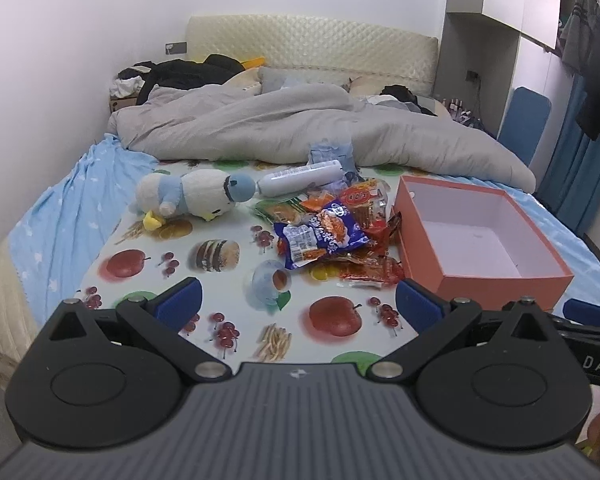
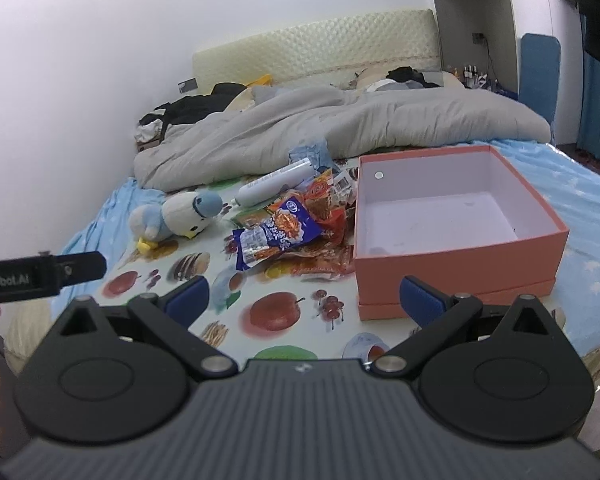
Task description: Organize snacks
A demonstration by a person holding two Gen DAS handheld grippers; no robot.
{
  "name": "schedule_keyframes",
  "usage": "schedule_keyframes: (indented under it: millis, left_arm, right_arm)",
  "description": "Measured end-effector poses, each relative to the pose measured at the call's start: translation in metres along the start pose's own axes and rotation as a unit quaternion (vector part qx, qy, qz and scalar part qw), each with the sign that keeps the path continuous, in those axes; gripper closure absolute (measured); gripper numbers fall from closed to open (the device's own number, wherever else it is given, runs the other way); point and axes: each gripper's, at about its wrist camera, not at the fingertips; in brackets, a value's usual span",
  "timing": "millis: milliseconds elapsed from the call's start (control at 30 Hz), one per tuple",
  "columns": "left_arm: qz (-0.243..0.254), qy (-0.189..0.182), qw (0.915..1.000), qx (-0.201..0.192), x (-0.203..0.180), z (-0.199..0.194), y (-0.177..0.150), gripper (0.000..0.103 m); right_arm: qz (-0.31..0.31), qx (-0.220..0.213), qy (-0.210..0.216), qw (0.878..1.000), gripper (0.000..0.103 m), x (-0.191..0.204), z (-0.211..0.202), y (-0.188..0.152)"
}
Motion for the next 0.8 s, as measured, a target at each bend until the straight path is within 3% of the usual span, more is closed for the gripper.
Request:
schedule_keyframes:
  millis: [467, 567, 800]
  left_arm:
    - [0.017, -0.017, 0.9996, 0.012, -0.009, 0.017, -0.009, 0.000]
    - [0.015, -0.026, 0.9994, 0.019, -0.009, 0.019, -0.012, 0.000]
    - [0.002, -0.027, 0.9992, 0.031, -0.003, 0.029, -0.017, 0.000]
  right_arm:
    - [-0.009, -0.001, 0.016, 1.000, 0.000, -0.002, 0.004, -0.014]
    - [-0.010, 0.008, 0.020, 1.000, 0.012, -0.003, 0.006, -0.016]
    - [-0.016, 0.015, 0.031, 0.999, 0.014, -0.001, 0.010, -0.020]
Point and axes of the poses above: each gripper's, at about its wrist camera, not at the fingertips, and z roughly the way its jaws point, x to its left, y to its top, and after that the axes turned 8 degrees about -y, right-handed
